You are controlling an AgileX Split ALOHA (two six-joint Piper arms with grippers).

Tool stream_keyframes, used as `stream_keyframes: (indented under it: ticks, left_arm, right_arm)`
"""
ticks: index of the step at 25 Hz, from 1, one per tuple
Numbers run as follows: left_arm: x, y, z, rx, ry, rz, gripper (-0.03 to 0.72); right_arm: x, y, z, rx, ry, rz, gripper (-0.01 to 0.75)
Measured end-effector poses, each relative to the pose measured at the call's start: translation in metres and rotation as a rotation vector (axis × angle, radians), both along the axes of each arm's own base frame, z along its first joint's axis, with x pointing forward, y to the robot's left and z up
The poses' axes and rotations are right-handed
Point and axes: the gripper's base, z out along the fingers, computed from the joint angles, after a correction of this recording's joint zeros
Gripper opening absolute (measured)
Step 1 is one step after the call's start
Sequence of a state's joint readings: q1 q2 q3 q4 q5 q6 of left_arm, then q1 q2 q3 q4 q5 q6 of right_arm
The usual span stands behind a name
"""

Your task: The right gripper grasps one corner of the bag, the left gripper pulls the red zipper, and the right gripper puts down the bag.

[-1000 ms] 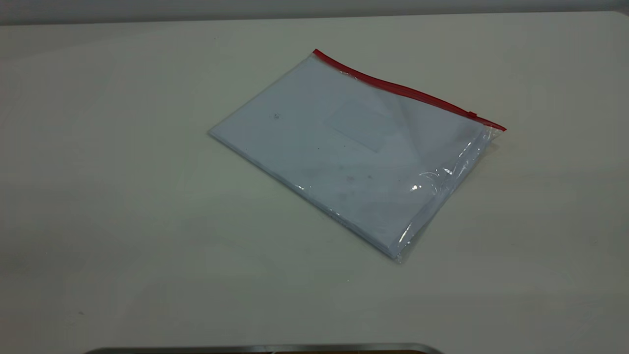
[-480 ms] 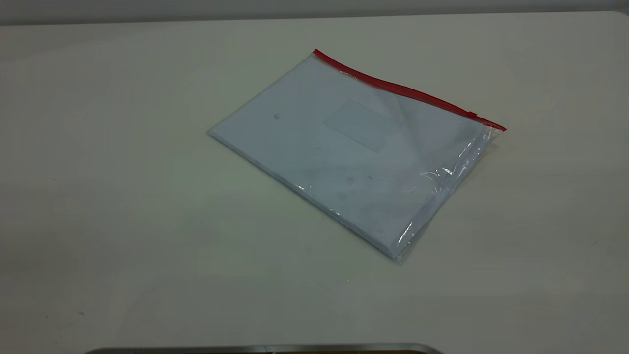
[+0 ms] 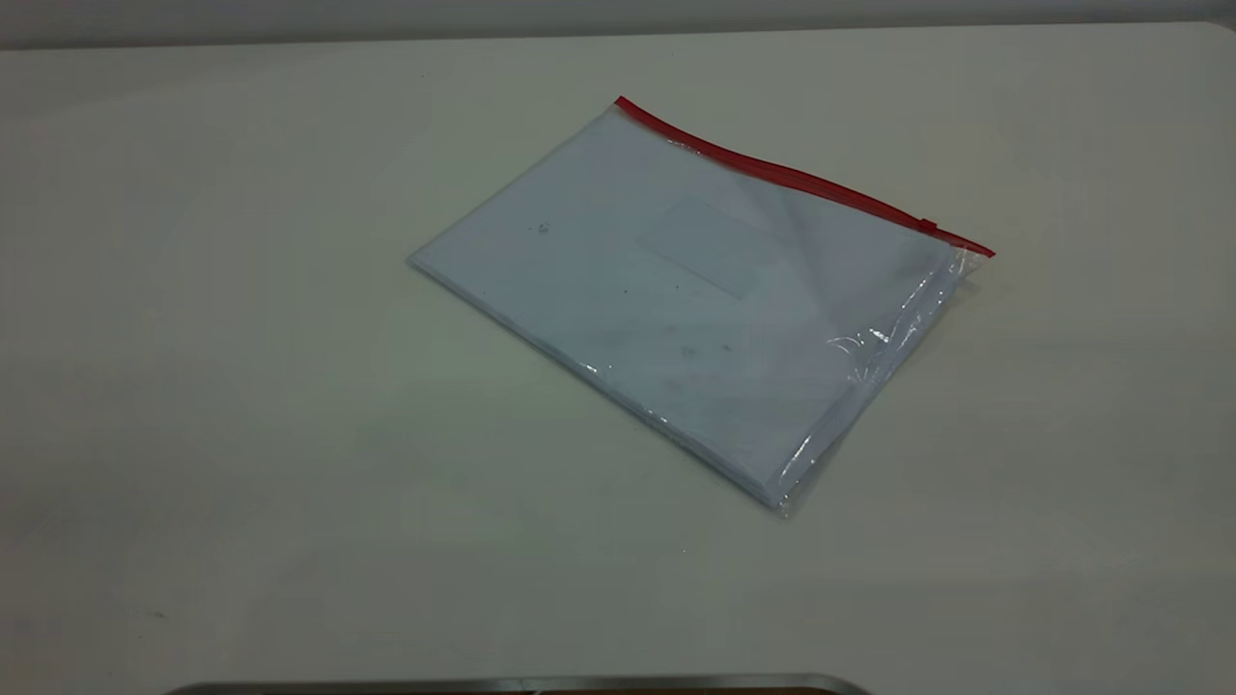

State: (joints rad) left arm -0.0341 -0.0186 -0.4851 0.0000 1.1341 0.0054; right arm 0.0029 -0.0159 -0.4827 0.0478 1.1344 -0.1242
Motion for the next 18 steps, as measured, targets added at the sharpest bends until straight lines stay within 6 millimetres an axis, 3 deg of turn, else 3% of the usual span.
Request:
stream_keyframes:
  ticks: [14, 18]
  left_arm:
    - [0.002, 0.000, 0.000, 0.002, 0.012, -0.001, 0.588]
    - [0.019, 0.000, 0.022, 0.006, 0.079, 0.008, 0.588]
  right_arm:
    - [0.000, 0.001, 0.000, 0.012, -0.003, 0.003, 0.570]
    - [-0.001, 0.002, 0.018, 0.064, -0.120, -0.008, 0.539]
